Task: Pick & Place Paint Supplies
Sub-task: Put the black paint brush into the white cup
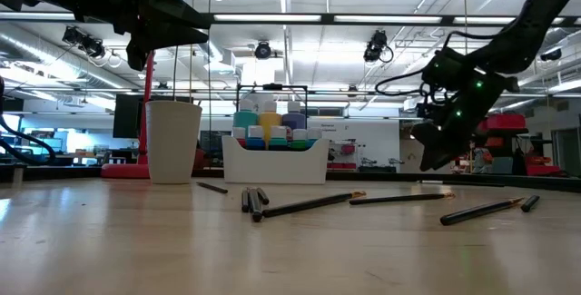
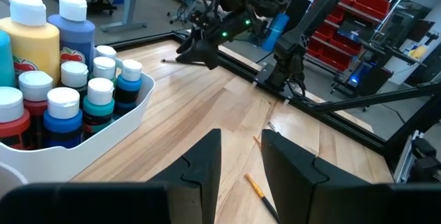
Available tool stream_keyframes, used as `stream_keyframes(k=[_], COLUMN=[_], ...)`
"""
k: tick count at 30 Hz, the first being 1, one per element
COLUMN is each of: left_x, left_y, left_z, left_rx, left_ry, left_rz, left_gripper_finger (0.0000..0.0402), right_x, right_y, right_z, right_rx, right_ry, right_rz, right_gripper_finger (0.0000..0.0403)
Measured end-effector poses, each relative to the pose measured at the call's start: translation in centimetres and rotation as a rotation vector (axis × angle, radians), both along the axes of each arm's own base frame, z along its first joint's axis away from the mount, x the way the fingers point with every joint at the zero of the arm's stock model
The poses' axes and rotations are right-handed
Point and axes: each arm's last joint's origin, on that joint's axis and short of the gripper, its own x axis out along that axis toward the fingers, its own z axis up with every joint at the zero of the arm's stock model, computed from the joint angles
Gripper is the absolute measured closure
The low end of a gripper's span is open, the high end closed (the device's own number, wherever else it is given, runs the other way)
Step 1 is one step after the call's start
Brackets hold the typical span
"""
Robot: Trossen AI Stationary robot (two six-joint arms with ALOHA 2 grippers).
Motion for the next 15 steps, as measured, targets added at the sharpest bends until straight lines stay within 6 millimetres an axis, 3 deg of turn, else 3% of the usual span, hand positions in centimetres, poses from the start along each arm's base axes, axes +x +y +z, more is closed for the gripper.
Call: stream_keyframes(k=[5,11,15], left_x=[0.0,0.0,0.0], left_y=[0.0,0.0,0.0], left_z=[0.0,0.0,0.0], left_rx=[0.0,0.0,0.0], left_ry=[0.0,0.0,0.0], left_rz=[0.0,0.0,0.0], left_gripper_finger=[0.0287,0.0287,0.0287], right_x=[0.5,-0.2,-0.4], right_y=[-0.7,-0.7,-1.0], right_z=[0.8,1.4,1.4], right_rx=[0.046,0.081,0.096], right_ry=[0.042,0.268,0.256], right_rz=[-0.051,-0.121,-0.101], right_gripper_finger=[0.0197,0.0197,0.0197])
